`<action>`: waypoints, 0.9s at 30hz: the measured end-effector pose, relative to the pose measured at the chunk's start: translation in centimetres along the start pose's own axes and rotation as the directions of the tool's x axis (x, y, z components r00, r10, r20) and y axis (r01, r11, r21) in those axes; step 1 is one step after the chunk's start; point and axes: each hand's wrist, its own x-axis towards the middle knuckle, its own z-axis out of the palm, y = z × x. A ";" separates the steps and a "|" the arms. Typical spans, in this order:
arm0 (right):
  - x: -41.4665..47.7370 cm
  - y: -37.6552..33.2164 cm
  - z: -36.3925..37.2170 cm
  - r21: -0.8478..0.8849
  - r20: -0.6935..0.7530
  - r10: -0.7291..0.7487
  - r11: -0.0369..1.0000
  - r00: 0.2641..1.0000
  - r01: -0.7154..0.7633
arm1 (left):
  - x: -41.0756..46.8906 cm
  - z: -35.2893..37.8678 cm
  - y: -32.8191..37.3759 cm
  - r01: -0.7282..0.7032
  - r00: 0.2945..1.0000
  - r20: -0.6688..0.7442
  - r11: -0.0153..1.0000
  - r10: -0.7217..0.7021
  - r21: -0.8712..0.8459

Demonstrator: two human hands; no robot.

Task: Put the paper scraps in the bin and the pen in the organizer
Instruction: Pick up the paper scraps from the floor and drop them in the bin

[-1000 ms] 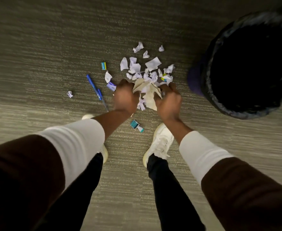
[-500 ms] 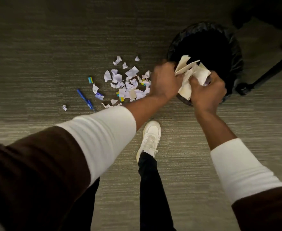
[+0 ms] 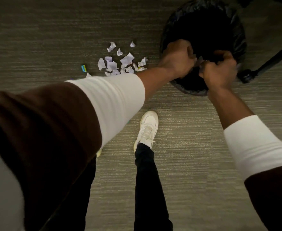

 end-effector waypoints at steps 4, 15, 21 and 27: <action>-4.6 -1.1 1.6 0.048 0.068 -0.070 0.997 0.995 0.067 | -1.0 -1.6 -4.5 0.027 0.987 -0.156 0.997 -0.037 -0.069; -13.4 -1.1 14.3 -0.132 0.524 -0.384 0.845 0.760 0.518 | -4.4 -8.4 -24.7 0.192 0.979 -0.129 0.927 -0.158 0.321; -11.0 4.2 24.5 -0.539 0.709 -0.014 0.633 0.705 0.556 | -1.7 -6.7 -33.6 0.104 0.974 0.089 0.764 -0.207 0.637; -8.8 9.0 31.2 -0.543 0.750 -0.059 0.513 0.658 0.665 | 4.3 -4.9 -38.0 -0.007 0.991 0.106 0.757 -0.082 0.654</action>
